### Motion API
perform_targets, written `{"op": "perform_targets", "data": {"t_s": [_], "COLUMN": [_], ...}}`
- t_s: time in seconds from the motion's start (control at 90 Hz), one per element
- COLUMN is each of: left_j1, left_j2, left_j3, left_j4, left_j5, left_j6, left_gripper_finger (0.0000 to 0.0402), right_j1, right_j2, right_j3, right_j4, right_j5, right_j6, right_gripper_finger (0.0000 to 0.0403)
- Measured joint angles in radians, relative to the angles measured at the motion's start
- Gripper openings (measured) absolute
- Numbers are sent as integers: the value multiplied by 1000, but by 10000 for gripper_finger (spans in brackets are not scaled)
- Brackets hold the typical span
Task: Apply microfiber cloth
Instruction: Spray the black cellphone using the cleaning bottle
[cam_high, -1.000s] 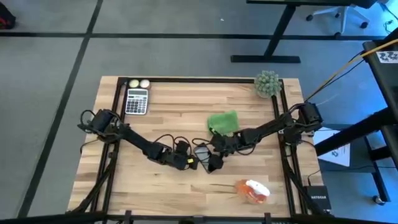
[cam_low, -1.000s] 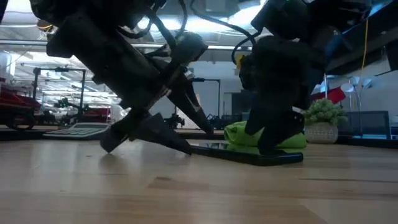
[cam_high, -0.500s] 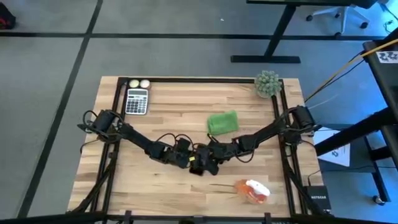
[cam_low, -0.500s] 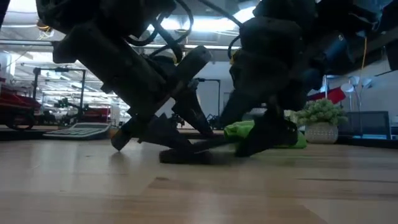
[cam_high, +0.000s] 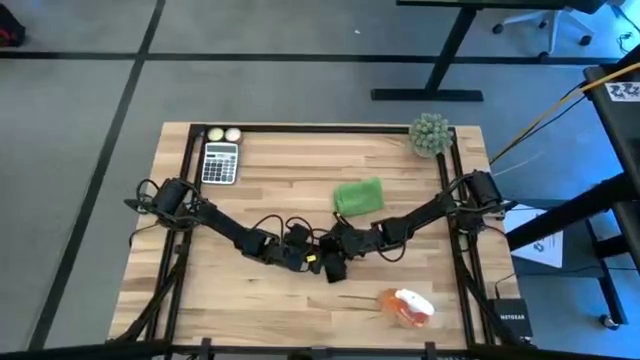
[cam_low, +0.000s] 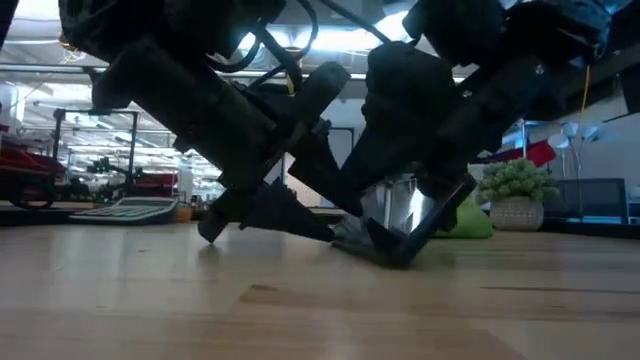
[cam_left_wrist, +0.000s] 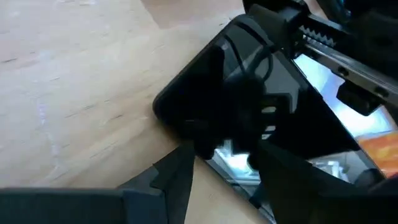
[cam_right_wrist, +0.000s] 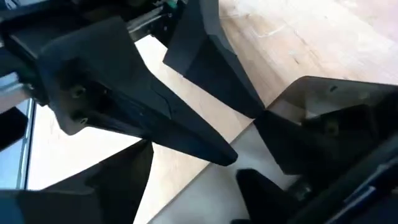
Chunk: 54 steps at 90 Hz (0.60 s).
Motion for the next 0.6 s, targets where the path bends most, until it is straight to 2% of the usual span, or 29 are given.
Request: {"op": "perform_targets", "data": {"t_s": [0.122,0.433,0.6], "left_j1": [0,-1,-6], "left_j2": [0,-16,-83], "left_j3": [-1,-3,-4], "left_j4": [8,28,-40], "left_j5": [-1,29,83], "left_j6": [10,80,86], "left_gripper_finger": [156,156,156], "right_j1": [0,0,0], "right_j2": [0,-5,-10], "right_j3": [0,1,7], "right_j4": [-8,-96,-97], "right_j5": [-2,-30,-52], "right_j6": [-15,-34,-53], "right_gripper_finger": [254,78,20]}}
